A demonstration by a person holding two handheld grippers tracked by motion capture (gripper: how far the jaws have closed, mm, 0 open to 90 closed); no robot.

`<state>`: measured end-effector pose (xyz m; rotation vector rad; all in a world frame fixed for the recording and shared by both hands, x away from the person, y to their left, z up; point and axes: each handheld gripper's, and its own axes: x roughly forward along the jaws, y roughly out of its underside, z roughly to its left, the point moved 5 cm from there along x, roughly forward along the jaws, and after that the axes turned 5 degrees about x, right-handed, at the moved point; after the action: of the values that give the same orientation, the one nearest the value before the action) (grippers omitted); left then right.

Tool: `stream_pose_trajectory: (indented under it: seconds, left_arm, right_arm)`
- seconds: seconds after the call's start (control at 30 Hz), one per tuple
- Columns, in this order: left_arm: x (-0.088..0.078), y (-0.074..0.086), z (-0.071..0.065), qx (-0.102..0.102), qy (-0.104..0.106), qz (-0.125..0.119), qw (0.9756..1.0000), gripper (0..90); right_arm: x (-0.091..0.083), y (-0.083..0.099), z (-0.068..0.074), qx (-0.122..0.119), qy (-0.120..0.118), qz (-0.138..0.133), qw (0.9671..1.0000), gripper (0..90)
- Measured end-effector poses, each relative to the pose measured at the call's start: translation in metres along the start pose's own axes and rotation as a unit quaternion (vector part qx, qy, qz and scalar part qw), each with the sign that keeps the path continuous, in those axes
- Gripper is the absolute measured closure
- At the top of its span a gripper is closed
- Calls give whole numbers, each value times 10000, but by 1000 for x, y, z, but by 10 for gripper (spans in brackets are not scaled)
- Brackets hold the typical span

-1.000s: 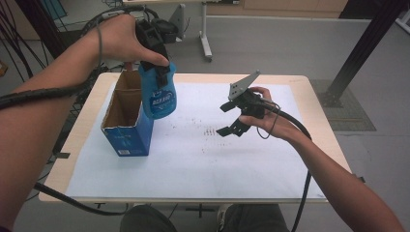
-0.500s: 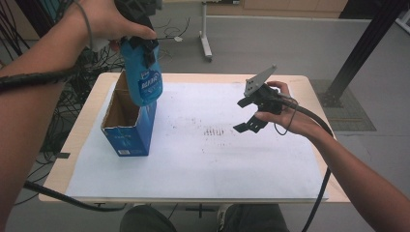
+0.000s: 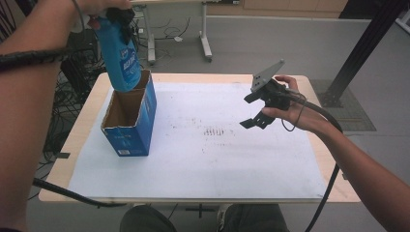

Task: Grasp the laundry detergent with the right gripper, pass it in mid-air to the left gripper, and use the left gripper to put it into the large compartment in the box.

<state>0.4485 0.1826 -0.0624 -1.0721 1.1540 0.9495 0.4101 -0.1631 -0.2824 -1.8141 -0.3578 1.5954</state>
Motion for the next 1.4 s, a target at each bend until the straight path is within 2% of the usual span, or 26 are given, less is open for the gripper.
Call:
stream_pose_trajectory:
  seconds: [0.07, 0.33, 0.43, 0.63, 1.0, 1.4]
  left_arm:
    - [-4, 1, 7, -181, -47, -49, 9998, 373]
    - [-9, 4, 25, -660, -241, -79, 9975, 373]
    - [-7, 4, 27, -739, -269, -80, 9969, 374]
    - [-3, 4, 30, -937, -156, -152, 9954, 374]
    - [11, 3, 32, -998, -130, -150, 9948, 374]
    - [26, 4, 33, -959, -98, -165, 9952, 374]
  right_arm:
    - [-1, 0, 0, 12, 13, 10, 10000, 92]
    - [-5, -2, 1, -31, 77, -4, 10000, 92]
    - [-5, -3, 1, -39, 64, -23, 10000, 92]
    - [-4, -4, 2, -54, 39, -39, 10000, 92]
    - [-7, -2, 2, -25, 54, -78, 10000, 92]
    - [-9, -5, 4, -49, 80, -106, 9999, 92]
